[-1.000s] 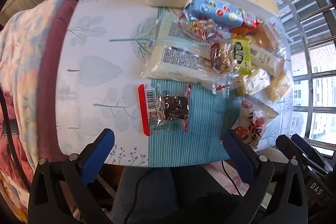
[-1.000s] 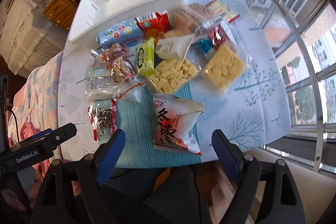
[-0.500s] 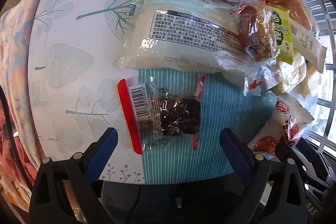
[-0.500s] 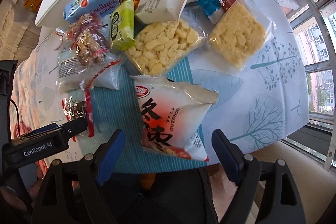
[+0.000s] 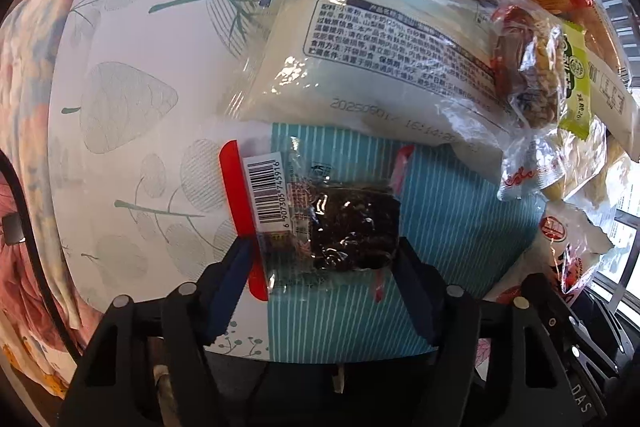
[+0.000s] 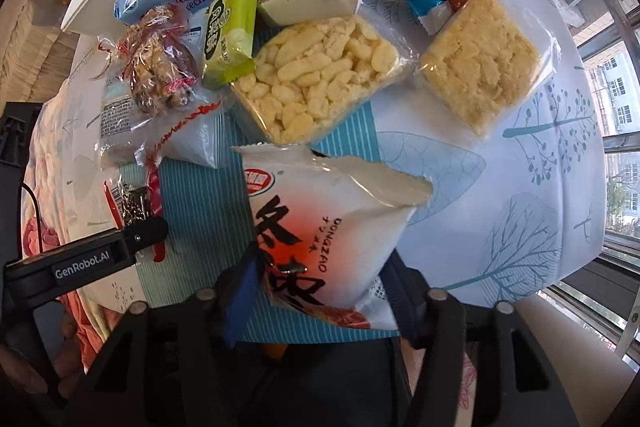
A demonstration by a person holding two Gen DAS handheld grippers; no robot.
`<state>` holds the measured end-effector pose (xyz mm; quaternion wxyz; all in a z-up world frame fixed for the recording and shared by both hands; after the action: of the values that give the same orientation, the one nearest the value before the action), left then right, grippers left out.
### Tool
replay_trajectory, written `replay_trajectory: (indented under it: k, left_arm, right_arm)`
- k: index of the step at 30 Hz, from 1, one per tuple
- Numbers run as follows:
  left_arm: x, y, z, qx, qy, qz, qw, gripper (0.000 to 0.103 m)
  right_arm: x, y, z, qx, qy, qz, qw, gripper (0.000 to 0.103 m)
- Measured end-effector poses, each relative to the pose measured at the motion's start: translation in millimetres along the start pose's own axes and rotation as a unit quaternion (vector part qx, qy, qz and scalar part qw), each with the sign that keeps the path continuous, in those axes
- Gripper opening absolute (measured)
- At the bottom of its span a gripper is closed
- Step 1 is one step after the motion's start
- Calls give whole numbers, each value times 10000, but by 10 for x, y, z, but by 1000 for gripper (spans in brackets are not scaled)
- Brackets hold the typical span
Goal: Organize snacks
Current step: 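Grasp the red-edged dark snack bag with the left tool while the right tool grasps the white red-printed bag, then lift both held bags and carry them over the white tray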
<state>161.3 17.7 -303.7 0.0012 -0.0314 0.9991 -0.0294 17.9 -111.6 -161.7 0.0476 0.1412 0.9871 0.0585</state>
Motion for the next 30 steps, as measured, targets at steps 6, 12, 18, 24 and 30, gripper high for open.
replay_trajectory:
  k: [6, 12, 18, 24, 30]
  left_arm:
    - [63, -63, 90, 156, -144, 58, 9998, 43]
    - [145, -36, 66, 184, -151, 50, 9997, 40]
    - [180, 76, -62, 129, 70, -40, 9999, 37]
    - [221, 91, -362, 50, -28, -135, 9999, 37]
    - [225, 117, -672, 66, -196, -125, 9997, 37]
  right_arm:
    - [43, -36, 32, -37, 93, -73, 9999, 52]
    - [71, 9, 31, -50, 174, -101, 9998, 47]
    - [123, 180, -188, -53, 303, -282, 9991, 45]
    - [81, 434, -393, -117, 301, -516, 9981, 45]
    - [-40, 758, -610, -160, 34, -997, 9949, 45]
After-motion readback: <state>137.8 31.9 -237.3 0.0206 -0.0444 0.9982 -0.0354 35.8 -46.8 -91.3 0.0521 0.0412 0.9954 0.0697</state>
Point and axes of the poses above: each gripper's, at about its wrist camera, not at the fingertips, and z roughly the way its jaws point, y to its left, x to its underside, the point moved 2 cm from there along z, roughly the way its jaws point, and after that the axes turned 10 degrees about -y, right-handed, at the moved point
